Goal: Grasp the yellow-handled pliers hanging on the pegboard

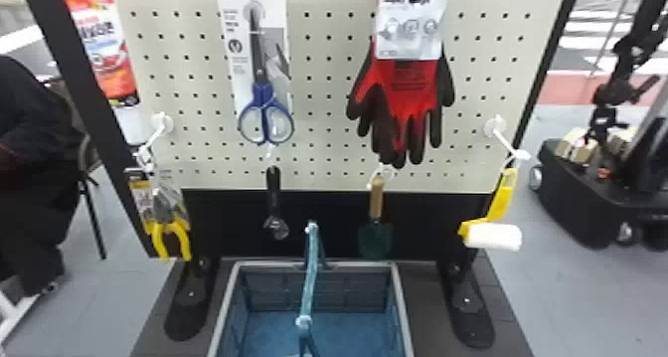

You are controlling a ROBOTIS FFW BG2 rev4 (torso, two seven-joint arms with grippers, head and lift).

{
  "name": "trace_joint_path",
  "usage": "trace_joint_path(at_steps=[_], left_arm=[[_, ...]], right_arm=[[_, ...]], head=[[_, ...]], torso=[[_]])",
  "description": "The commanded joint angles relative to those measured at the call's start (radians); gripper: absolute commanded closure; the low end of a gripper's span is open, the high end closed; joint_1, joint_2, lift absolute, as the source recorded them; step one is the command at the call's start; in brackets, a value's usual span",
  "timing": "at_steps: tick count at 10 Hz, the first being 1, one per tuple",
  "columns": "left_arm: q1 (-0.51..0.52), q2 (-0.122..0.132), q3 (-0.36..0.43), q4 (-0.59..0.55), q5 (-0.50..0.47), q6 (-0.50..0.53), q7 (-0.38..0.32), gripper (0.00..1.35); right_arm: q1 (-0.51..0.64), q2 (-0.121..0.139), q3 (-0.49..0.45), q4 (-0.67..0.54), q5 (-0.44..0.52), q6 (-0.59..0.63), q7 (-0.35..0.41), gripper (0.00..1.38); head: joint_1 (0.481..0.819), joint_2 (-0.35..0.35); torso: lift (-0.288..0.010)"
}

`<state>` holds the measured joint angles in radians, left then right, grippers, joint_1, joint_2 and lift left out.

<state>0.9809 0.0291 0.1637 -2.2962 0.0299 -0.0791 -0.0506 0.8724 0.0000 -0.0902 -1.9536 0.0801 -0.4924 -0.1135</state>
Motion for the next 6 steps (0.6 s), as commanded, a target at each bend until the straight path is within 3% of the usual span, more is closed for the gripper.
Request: trace_joint_path(at_steps=[1, 6], left_arm=[[-0.007, -0.002, 0.000, 0.000, -0.001, -0.001, 0.000, 0.47], [-0.016, -0.020, 0.000, 0.000, -0.010, -0.001, 0.000, 0.46]], right_arm=[[0.000, 0.001, 0.000, 0.001, 0.000, 0.000, 0.000, 0.12], [0.002, 0.001, 0.000, 0.008, 0.000, 0.000, 0.000, 0.12]], head=[[0.549, 0.000], [0.549, 0.000]], torso=[[-0.100], [-0.100]])
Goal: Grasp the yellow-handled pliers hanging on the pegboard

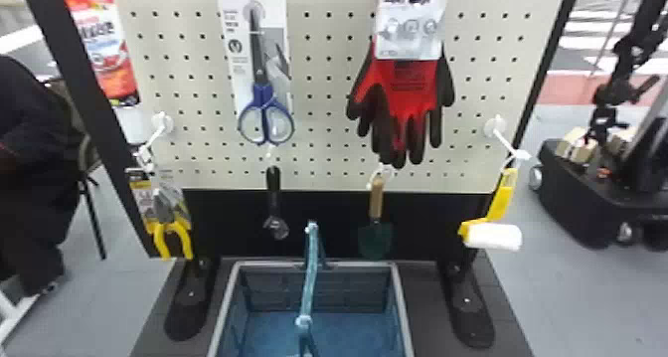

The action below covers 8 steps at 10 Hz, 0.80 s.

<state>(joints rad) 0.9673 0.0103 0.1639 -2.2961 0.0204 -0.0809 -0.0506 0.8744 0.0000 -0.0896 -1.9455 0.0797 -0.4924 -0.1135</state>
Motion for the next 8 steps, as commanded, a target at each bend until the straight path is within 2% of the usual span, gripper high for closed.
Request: trace_joint_path(at_steps=[1, 4, 6, 8], left_arm=[[-0.007, -0.001, 0.000, 0.000, 0.001, 0.004, 0.000, 0.46], [-0.041, 0.002, 0.029, 0.000, 0.006, 0.023, -0.020, 0.47], [-0.112, 0.008, 0.075, 0.005, 0.004, 0.070, -0.109, 0.47], [-0.219, 0.011, 0.123, 0.061, 0.006, 0.099, -0.202, 0.47]], right_arm=[[0.000, 0.001, -0.001, 0.000, 0.000, 0.000, 0.000, 0.12], [0.002, 0.001, -0.001, 0.000, 0.000, 0.000, 0.000, 0.12], [0.004, 0.001, 0.001, 0.003, 0.002, 0.003, 0.000, 0.12], [0.004, 0.001, 0.001, 0.003, 0.003, 0.005, 0.000, 0.12]], head=[[0.549, 0.000], [0.549, 0.000], [0.549, 0.000], [0.549, 0.000]], torso=[[-0.100], [-0.100], [-0.100], [-0.100]])
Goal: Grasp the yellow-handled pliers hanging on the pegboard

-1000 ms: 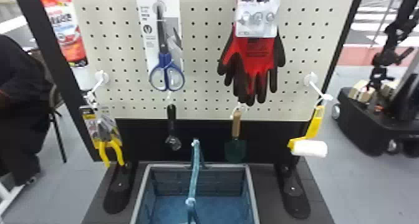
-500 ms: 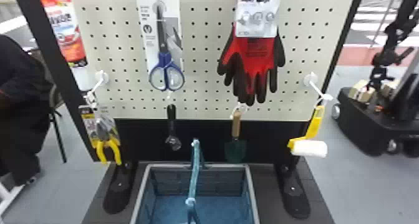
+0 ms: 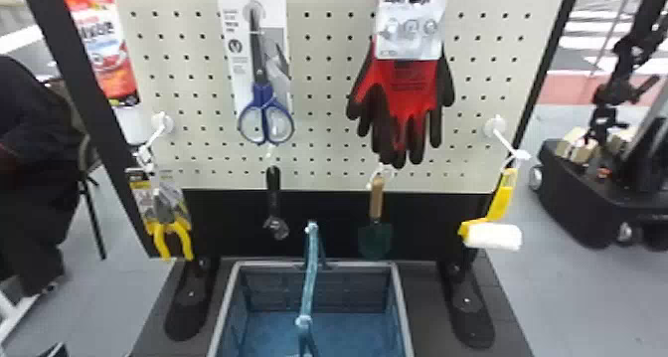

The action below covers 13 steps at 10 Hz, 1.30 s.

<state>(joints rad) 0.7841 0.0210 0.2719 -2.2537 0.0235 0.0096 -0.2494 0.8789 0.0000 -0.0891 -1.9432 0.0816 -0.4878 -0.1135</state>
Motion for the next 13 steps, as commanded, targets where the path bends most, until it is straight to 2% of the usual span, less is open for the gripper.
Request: trace_joint_path(at_steps=[1, 3, 5, 7, 11, 12, 13], left_arm=[[-0.090, 0.001, 0.041, 0.043, -0.013, 0.021, -0.040, 0.47], [-0.184, 0.024, 0.067, 0.112, -0.010, 0.020, -0.062, 0.47], [-0.292, 0.079, 0.075, 0.208, 0.035, 0.052, -0.091, 0.47], [-0.382, 0.122, 0.070, 0.245, 0.046, 0.102, -0.108, 0.47], [-0.635, 0.214, 0.062, 0.429, 0.062, 0.245, -0.303, 0.47], [-0.715, 0.238, 0.062, 0.495, 0.058, 0.280, -0.392, 0.47], [-0.779, 0.264, 0.043, 0.534, 0.047, 0.313, -0.452, 0.47]], right_arm=[[0.000, 0.001, 0.000, -0.002, 0.003, 0.002, 0.000, 0.12], [-0.002, 0.001, 0.002, -0.002, 0.006, 0.002, 0.001, 0.12], [-0.009, 0.001, 0.002, 0.001, 0.010, 0.005, 0.008, 0.12], [-0.011, 0.001, 0.002, 0.003, 0.012, 0.006, 0.017, 0.12], [-0.021, 0.001, 0.002, 0.010, 0.017, 0.006, 0.041, 0.12], [-0.026, 0.001, 0.002, 0.015, 0.020, 0.006, 0.051, 0.12], [-0.030, 0.001, 0.002, 0.018, 0.021, 0.006, 0.060, 0.12]], head=[[0.549, 0.000], [0.549, 0.000], [0.549, 0.000], [0.549, 0.000], [0.549, 0.000], [0.549, 0.000], [0.549, 0.000]], torso=[[-0.100], [-0.100], [-0.100], [-0.100], [-0.100], [-0.100], [-0.100]])
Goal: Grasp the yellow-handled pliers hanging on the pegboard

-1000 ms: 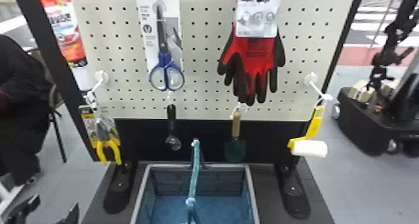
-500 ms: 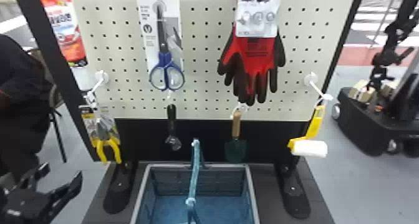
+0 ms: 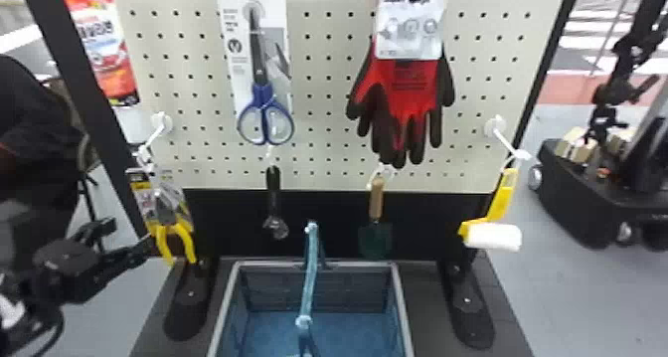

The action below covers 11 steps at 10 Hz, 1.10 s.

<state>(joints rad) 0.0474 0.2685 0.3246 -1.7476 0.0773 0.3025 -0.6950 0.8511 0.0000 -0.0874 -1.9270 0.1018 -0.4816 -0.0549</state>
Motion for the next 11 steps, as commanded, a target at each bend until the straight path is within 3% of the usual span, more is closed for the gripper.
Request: trace_joint_path(at_steps=[1, 3, 4, 5, 6, 7, 8, 11], left_arm=[[-0.103, 0.040, -0.042, 0.082, 0.015, 0.056, -0.066, 0.47], [-0.193, 0.058, -0.096, 0.149, 0.004, 0.125, -0.196, 0.47], [-0.217, 0.049, -0.102, 0.195, 0.027, 0.127, -0.236, 0.47], [-0.232, 0.041, -0.104, 0.195, -0.021, 0.132, -0.265, 0.53], [-0.240, 0.041, -0.107, 0.195, -0.024, 0.133, -0.278, 0.74], [-0.244, 0.041, -0.104, 0.195, -0.025, 0.130, -0.281, 1.13], [-0.240, 0.038, -0.095, 0.193, -0.022, 0.107, -0.279, 1.21], [-0.227, 0.025, -0.079, 0.188, -0.018, 0.087, -0.279, 1.22]], right_arm=[[-0.007, 0.001, 0.000, 0.006, 0.004, 0.000, 0.010, 0.12], [-0.015, 0.001, 0.000, 0.019, 0.006, 0.000, 0.029, 0.12], [-0.017, 0.001, -0.002, 0.026, 0.007, 0.000, 0.036, 0.12], [-0.013, 0.001, -0.002, 0.028, 0.007, 0.000, 0.038, 0.12], [-0.013, 0.001, -0.002, 0.028, 0.009, 0.000, 0.038, 0.12], [-0.013, 0.001, -0.002, 0.031, 0.007, 0.000, 0.038, 0.12], [-0.013, 0.001, -0.002, 0.033, 0.007, 0.000, 0.040, 0.12], [-0.013, 0.001, -0.002, 0.036, 0.007, 0.000, 0.040, 0.12]], head=[[0.549, 0.000], [0.549, 0.000], [0.549, 0.000], [0.549, 0.000], [0.549, 0.000], [0.549, 0.000], [0.549, 0.000], [0.549, 0.000]], torso=[[-0.100], [-0.100], [-0.100], [-0.100], [-0.100], [-0.100], [-0.100], [-0.100]])
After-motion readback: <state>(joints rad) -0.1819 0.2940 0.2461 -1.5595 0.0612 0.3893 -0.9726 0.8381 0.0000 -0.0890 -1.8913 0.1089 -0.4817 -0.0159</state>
